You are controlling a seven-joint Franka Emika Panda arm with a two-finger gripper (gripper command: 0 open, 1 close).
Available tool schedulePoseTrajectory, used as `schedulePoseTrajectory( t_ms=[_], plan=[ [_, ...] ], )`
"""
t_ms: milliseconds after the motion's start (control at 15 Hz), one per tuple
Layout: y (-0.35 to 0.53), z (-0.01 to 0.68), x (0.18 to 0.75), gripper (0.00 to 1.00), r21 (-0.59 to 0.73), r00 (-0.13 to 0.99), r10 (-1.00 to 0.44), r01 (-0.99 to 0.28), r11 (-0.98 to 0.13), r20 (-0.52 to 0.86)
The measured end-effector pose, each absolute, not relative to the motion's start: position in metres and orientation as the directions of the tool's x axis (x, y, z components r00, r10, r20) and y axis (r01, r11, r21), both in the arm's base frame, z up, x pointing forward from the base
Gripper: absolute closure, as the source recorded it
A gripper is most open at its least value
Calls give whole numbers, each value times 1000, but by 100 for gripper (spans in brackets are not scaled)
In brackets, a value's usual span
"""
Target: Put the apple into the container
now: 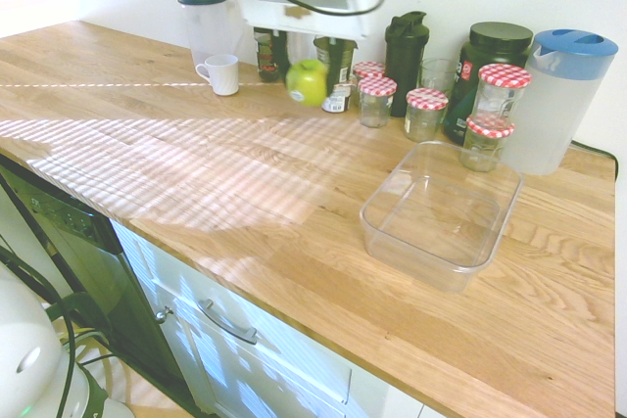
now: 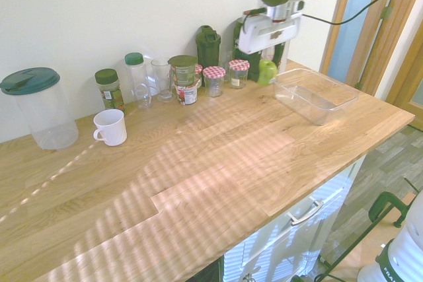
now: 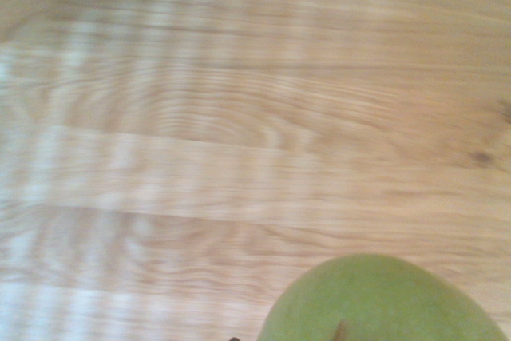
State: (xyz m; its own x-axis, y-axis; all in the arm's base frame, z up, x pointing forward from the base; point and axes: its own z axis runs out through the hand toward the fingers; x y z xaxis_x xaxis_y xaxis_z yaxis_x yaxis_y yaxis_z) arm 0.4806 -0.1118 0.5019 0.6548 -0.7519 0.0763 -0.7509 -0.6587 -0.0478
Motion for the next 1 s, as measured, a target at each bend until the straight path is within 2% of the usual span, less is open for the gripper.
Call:
schedulePoseTrajectory(
  t_ms=[200,467,1000],
  plan=[
    [-177,492,462,100,-52,554,-830,-829,-558,66],
    [-237,464,450,100,-39,479,-876,-876,-481,47],
    [-275,390,474,100,-18,435,-896,-899,-438,92]
  ],
)
